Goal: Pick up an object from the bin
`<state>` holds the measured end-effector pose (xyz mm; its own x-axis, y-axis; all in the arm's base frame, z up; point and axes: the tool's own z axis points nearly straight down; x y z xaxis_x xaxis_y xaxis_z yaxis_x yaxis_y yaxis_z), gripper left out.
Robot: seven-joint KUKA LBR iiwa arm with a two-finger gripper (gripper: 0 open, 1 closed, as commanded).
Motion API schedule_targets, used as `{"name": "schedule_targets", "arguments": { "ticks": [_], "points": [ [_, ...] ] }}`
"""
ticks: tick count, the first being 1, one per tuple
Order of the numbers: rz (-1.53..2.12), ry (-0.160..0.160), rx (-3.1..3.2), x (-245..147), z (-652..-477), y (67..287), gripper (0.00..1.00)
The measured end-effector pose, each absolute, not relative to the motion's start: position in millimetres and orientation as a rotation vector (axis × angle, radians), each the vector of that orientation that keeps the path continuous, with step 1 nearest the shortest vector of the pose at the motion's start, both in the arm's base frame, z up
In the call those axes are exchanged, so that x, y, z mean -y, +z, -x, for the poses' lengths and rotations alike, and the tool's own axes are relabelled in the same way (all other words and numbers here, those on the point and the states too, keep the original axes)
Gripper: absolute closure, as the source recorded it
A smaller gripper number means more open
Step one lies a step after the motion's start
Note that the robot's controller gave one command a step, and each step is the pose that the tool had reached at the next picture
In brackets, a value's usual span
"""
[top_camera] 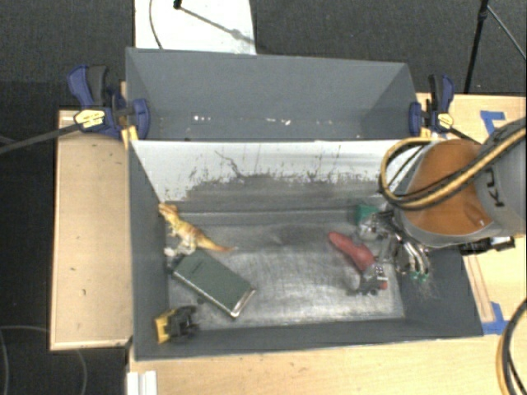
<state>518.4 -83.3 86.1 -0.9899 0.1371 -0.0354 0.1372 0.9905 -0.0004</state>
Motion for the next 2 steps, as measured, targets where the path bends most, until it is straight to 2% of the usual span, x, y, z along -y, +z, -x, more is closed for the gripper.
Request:
{"name": "schedule_targets", "arguments": {
  "ticks": [1,2],
  "points": [
    [-0.544,0.001,-3.056,87.9,-511.1,84.9,0.0],
    [-0.559,-0.001,-3.047,88.3,-512.4,83.2,0.0]
  ]
}}
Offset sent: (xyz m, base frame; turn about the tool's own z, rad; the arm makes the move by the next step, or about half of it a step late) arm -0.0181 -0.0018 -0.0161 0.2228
